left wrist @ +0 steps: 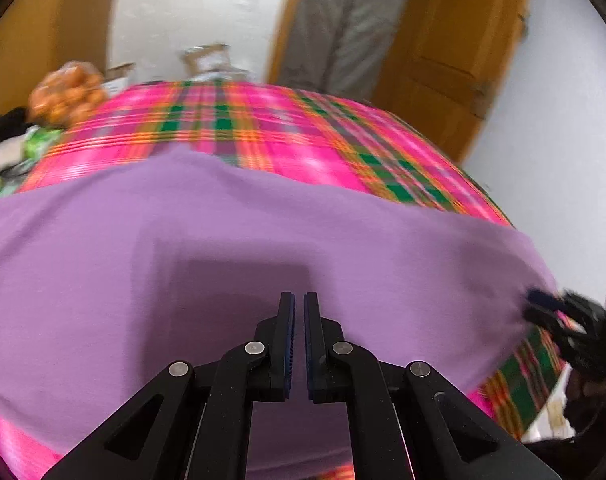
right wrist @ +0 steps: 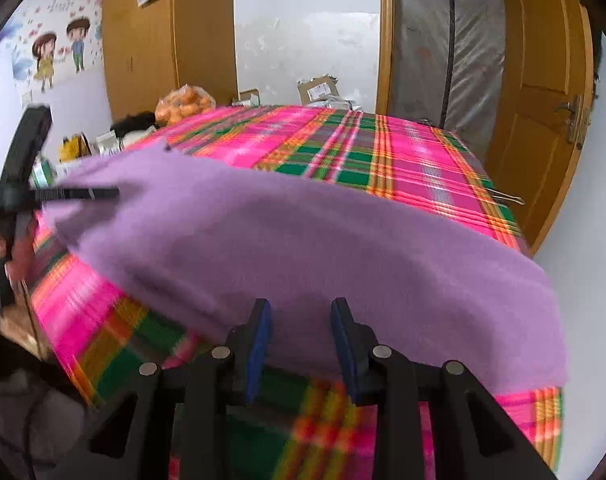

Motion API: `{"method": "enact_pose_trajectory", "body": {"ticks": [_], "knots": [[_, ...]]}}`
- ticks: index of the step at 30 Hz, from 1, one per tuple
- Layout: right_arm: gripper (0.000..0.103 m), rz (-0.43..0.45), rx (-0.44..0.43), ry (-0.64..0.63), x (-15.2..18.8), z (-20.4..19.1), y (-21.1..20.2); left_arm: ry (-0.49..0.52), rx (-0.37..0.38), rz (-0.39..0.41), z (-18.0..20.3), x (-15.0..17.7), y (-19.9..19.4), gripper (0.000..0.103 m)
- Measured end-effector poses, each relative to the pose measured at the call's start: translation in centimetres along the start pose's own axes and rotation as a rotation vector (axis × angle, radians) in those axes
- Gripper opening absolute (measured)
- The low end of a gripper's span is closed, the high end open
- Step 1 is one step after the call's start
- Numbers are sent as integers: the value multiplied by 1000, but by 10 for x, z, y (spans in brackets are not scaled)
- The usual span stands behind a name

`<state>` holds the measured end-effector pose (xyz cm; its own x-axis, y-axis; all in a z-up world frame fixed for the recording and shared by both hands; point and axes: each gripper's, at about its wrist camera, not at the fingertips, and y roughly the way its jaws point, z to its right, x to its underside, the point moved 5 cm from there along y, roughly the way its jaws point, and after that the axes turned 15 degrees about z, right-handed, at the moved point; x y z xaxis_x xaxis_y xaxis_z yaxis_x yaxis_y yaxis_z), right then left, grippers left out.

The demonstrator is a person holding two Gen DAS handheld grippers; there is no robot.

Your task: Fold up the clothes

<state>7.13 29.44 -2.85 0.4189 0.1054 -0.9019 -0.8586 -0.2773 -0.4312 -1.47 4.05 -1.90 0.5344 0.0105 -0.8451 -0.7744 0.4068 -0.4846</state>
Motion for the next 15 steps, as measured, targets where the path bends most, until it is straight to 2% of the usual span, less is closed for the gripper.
{"method": "enact_pose_trajectory", "body": {"ticks": [4, 7, 11, 15], "knots": [[33, -7, -62, -35, -4, -27, 13, 74, 105, -35, 42, 9, 8, 5], [33, -13, -77, -82, 1, -38, 14, 143, 162, -50, 67, 17, 8, 4], [33, -17, -102, -84, 4, -37, 6, 208, 202, -47, 79, 26, 0, 4], [33, -10, -111, -105, 8, -39, 3, 206, 214, -33, 78, 32, -6, 5]]}}
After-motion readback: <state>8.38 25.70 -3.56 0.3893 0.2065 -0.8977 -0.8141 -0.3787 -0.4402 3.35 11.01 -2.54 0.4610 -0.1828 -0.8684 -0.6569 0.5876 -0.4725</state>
